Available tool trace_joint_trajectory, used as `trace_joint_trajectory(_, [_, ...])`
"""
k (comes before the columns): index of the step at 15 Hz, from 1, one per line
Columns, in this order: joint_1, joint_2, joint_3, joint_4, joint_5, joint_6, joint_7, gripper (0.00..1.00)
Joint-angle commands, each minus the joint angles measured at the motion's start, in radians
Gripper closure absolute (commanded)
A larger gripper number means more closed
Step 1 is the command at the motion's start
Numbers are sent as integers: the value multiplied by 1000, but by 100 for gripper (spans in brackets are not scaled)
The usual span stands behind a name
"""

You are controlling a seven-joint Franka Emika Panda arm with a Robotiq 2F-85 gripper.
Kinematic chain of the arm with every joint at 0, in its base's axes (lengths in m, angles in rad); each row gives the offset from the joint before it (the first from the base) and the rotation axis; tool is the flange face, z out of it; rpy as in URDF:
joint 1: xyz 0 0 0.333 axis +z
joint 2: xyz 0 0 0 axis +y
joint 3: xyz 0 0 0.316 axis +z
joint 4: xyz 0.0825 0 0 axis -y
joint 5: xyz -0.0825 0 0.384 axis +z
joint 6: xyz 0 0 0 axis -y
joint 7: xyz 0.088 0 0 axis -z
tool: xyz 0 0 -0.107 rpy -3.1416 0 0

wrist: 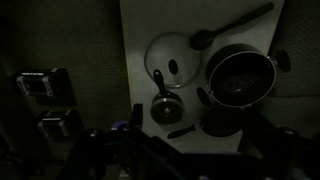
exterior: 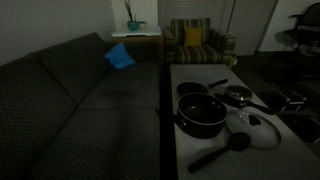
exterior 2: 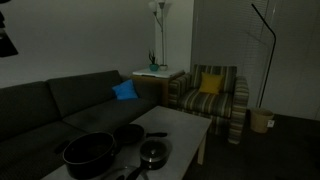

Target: Take the lid off the coffee table and place it on the big pot

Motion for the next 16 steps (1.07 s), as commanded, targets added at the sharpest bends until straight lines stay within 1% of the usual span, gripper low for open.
trace_joint_trajectory(1, [-40,120,-4,24,-19,74,26,0])
trace_joint_trajectory(3, [-35,168,-25,33,4,89,9,0])
trace_joint_trajectory(4, [-21,179,-40,43,32,60,-13,0])
trace_joint_trajectory(5, [-21,127,-28,13,6,58,11,0])
trace_joint_trajectory(9, [-18,164,-40,31,13,58,10,0])
trace_joint_trajectory(11, [-33,144,-24,12,-50,96,49,0])
trace_joint_trajectory(14, [-65,230,-20,52,-144,147,140,0])
trace_joint_trajectory(16, [-60,281,-40,63,-127,186,151,0])
